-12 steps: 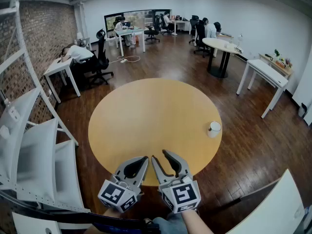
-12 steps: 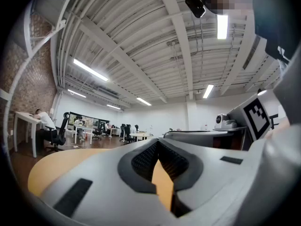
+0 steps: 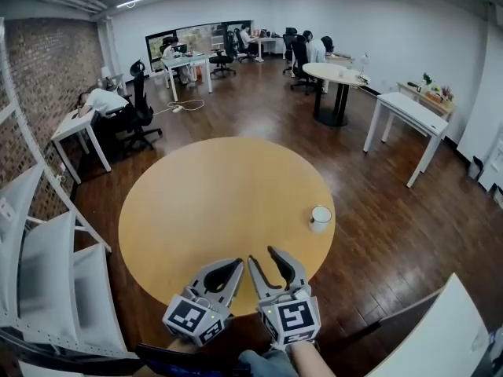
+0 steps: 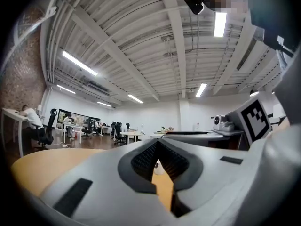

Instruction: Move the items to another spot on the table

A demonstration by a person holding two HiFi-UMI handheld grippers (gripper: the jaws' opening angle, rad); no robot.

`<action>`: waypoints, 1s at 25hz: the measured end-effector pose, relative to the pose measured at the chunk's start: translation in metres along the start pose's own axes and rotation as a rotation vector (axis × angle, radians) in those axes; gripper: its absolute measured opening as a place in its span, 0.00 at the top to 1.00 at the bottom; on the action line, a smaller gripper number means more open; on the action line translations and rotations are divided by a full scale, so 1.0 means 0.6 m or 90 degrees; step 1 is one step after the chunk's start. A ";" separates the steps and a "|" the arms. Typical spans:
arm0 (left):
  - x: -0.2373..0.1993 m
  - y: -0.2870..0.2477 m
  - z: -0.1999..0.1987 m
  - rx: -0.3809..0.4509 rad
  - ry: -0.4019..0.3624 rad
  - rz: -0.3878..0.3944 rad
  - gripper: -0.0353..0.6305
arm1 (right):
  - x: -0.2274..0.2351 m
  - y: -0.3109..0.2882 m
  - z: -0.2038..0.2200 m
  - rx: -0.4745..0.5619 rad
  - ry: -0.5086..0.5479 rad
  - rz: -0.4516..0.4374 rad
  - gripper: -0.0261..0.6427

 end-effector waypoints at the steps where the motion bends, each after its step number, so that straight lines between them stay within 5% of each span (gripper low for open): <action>1: 0.001 -0.017 0.001 -0.001 -0.002 0.002 0.94 | 0.018 -0.002 0.001 0.001 0.001 0.009 0.69; 11: 0.003 -0.183 0.045 -0.027 0.009 0.027 0.94 | 0.199 -0.038 0.041 0.009 -0.010 0.088 0.64; 25: 0.027 -0.363 0.104 -0.059 0.011 0.038 0.94 | 0.375 -0.084 0.113 -0.038 -0.008 0.099 0.60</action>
Point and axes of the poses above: the fingertips, and each gripper's own axes: y backward along the fingers, x to its right, z out of its underside, the point moved 7 cm from there along y, backward along the fingers, and after that the axes turned 7 degrees about z, right-handed, at the moved point
